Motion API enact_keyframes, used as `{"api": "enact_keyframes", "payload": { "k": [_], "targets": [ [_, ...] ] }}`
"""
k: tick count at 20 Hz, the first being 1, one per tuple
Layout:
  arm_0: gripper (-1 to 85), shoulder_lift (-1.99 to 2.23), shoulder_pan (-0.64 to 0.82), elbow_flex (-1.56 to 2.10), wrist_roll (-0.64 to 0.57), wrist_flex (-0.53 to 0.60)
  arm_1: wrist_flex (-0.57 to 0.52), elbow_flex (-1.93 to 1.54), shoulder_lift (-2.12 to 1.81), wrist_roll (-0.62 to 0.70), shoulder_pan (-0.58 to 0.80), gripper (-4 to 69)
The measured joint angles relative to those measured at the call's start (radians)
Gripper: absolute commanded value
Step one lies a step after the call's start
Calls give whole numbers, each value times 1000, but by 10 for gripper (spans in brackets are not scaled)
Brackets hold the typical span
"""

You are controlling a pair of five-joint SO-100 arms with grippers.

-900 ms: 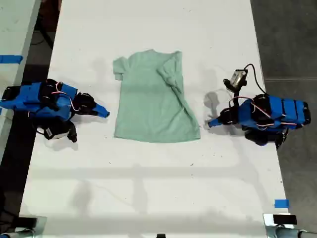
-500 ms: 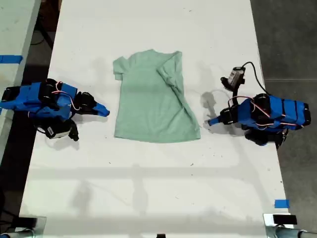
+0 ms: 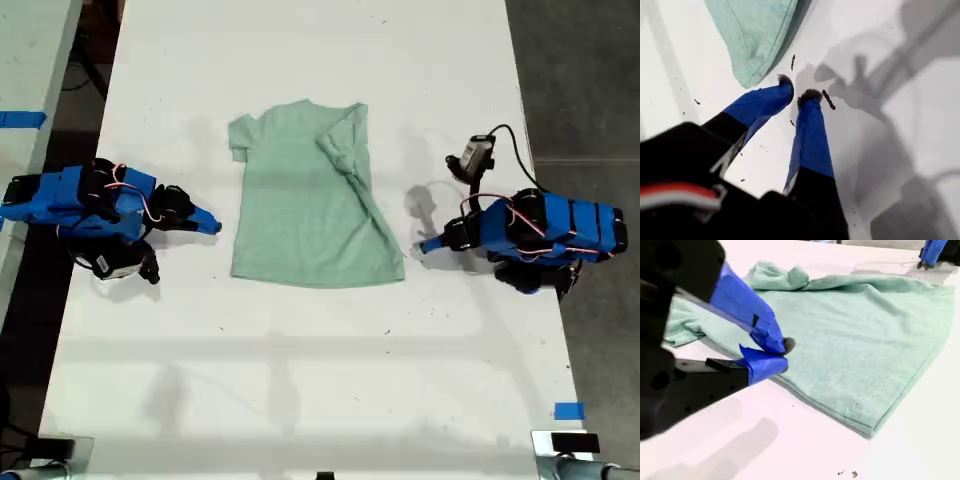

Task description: Fold t shirt

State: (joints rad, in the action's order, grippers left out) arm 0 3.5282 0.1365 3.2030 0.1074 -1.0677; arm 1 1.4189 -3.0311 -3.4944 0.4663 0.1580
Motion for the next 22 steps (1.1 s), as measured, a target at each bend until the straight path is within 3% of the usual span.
{"api": "enact_keyframes", "payload": {
  "k": [5,8,13,15,19,22],
  "targets": [
    [5,-146,-37,-160,0,35,0,0,0,0,0,56],
    [152,-614,-11,-503,-55,-32,0,0,0,0,0,57],
    [289,-1338,344,-1147,-449,-281,0,0,0,0,0,95],
    [299,-1641,483,-1411,-529,-399,0,0,0,0,0,117],
    [300,-2112,716,-1758,-699,-456,0,0,0,6,-5,140],
    [297,-2243,851,-1856,-758,-459,0,0,0,12,-11,142]
  ]
}}
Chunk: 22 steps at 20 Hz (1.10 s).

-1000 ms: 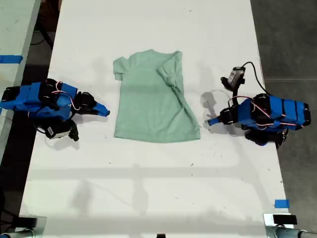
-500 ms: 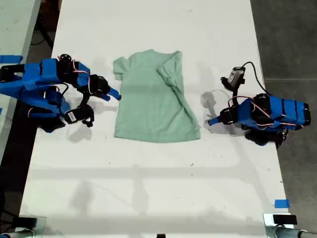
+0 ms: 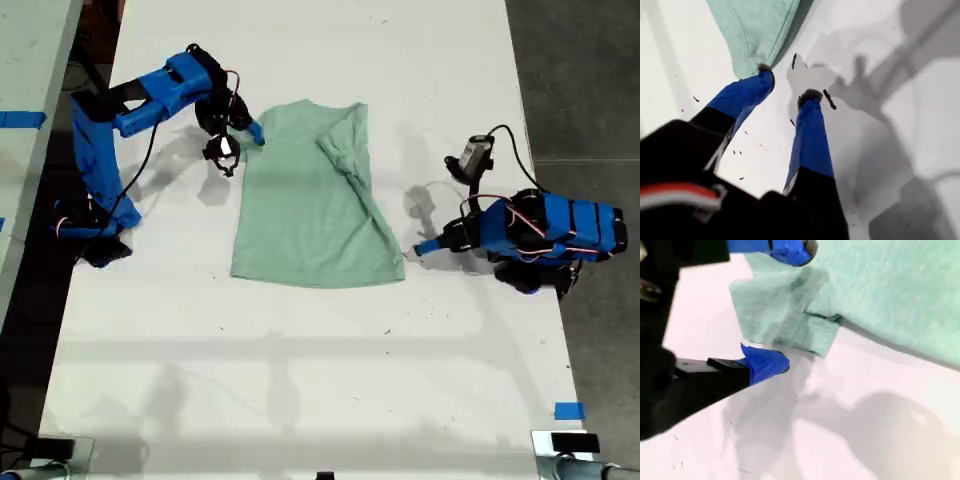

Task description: Fold t shirt

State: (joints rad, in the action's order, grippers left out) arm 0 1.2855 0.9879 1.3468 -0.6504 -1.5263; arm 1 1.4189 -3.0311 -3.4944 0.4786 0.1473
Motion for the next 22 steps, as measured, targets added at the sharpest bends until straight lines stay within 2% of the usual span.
{"api": "enact_keyframes", "payload": {
  "k": [3,4,5,6,8,10,16,19,22],
  "targets": [
    [289,-67,37,-66,-20,0,0,0,0,6,0,142],
    [261,-114,29,-94,-14,0,0,0,0,6,0,140],
    [68,-166,29,-120,-15,0,0,0,0,6,0,140],
    [-1,-224,32,-163,-32,-5,0,0,0,6,0,139],
    [-1,-337,25,-313,-11,-71,0,0,0,6,-3,140],
    [-1,-362,-2,-345,9,-84,0,0,0,6,-3,141],
    [-1,-138,-40,-318,34,-106,0,0,0,6,-3,140],
    [-1,-60,-107,-345,35,-118,0,0,0,6,-3,140],
    [26,-61,-187,-390,37,-74,0,0,0,6,-3,140]
  ]
}}
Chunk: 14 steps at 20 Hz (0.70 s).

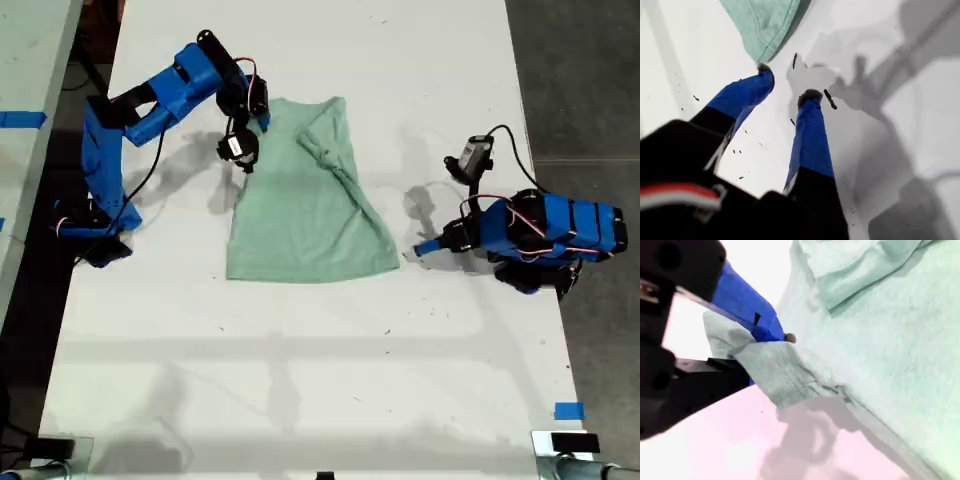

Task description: Fold t shirt

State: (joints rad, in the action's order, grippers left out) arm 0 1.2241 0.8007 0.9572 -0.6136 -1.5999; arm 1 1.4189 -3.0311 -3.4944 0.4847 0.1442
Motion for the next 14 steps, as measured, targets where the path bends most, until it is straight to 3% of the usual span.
{"api": "enact_keyframes", "payload": {
  "k": [4,10,14],
  "targets": [
    [201,-66,-95,2,-35,121,0,0,0,0,-6,142],
    [225,-121,-126,0,-80,170,0,0,0,0,-9,145],
    [203,26,-127,2,-89,71,0,0,0,0,-12,145]
  ]
}}
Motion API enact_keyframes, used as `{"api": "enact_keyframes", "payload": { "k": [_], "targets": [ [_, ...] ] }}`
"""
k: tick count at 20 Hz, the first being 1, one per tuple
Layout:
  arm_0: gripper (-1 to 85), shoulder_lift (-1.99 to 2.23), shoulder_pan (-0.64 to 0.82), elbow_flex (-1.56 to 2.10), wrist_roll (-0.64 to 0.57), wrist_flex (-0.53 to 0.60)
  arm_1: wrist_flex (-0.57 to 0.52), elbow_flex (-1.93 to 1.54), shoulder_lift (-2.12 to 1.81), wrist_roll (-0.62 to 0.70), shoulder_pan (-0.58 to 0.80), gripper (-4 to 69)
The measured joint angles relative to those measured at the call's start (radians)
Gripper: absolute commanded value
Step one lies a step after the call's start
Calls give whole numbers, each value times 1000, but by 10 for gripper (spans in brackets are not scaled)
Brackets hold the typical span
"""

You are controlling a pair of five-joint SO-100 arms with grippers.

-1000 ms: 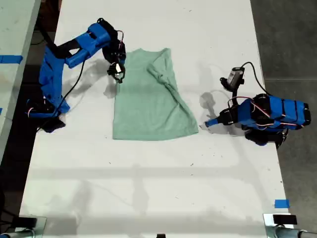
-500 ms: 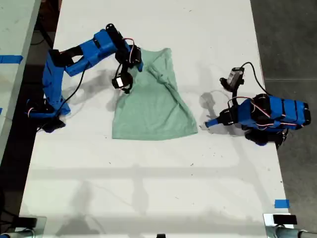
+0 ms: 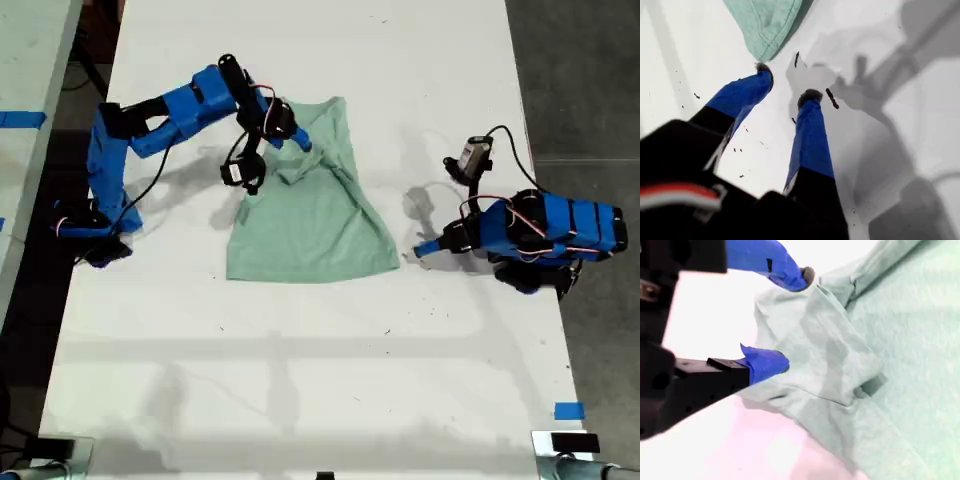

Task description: Fold t shirt

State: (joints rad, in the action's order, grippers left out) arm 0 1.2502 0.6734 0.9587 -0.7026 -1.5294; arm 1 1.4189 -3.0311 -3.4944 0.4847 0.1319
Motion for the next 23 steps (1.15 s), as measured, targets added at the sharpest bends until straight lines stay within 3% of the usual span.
{"api": "enact_keyframes", "payload": {
  "k": [4,6,8,11,13,16,23],
  "targets": [
    [168,345,-34,172,138,-109,0,0,0,0,0,140],
    [119,588,-146,357,295,-109,0,0,0,0,0,138],
    [43,848,-307,571,525,-103,0,0,0,0,0,137],
    [25,1321,-514,1077,879,83,0,0,0,0,0,134],
    [23,1657,-591,1468,1023,198,0,0,0,0,0,133],
    [23,2146,-640,1911,1051,287,0,0,0,-5,0,130],
    [24,2279,-643,2146,1005,407,0,0,0,-14,0,130]
  ]
}}
